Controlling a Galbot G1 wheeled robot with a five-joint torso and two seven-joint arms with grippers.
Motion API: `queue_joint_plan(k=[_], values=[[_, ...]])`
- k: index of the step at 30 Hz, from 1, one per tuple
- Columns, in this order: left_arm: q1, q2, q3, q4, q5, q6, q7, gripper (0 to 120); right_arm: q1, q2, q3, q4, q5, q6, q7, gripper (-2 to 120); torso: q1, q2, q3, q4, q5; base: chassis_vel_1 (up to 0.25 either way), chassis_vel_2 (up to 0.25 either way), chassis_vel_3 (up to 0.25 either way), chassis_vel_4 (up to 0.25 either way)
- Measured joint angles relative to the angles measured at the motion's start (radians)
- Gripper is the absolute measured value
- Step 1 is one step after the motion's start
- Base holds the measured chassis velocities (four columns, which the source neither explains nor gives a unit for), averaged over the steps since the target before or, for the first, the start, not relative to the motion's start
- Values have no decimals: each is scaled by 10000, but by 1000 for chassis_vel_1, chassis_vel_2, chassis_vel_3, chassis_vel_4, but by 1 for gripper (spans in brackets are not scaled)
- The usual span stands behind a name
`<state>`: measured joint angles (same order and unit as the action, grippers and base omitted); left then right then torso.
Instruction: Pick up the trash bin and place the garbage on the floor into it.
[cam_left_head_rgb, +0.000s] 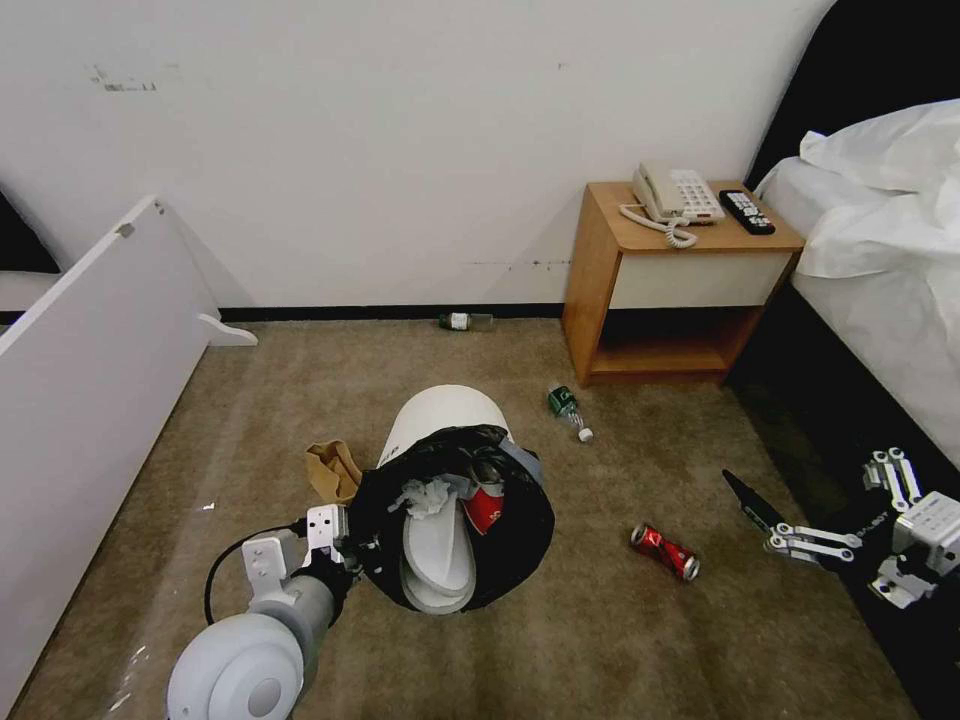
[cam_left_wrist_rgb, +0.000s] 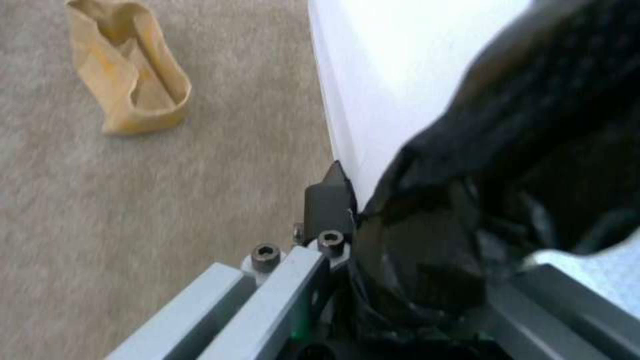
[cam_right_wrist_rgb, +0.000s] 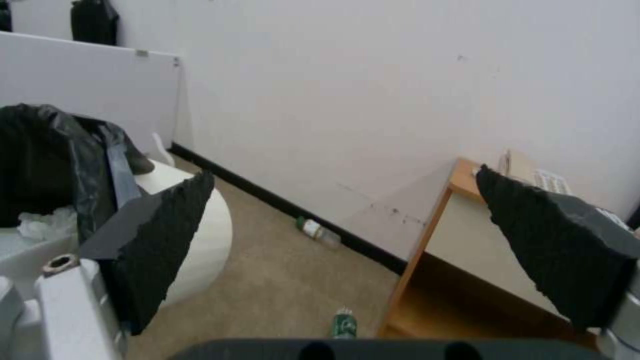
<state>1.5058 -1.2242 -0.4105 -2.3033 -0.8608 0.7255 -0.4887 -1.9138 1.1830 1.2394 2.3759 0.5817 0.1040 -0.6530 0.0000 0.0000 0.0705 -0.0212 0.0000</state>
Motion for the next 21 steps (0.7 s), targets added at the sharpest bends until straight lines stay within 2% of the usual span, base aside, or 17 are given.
queue_joint_plan(k=[13,21], values=[[-11,-62,-4,65,21,0,13,0,47,27,-5,-76,-26,41,14,100,1,0,2,0,0,-202,203,204,-199],[-29,-58,-9,112,21,0,16,0,-6,-61,-73,-163,-19,337,98,100,1,-1,0,2,-1,-73,75,59,-70]])
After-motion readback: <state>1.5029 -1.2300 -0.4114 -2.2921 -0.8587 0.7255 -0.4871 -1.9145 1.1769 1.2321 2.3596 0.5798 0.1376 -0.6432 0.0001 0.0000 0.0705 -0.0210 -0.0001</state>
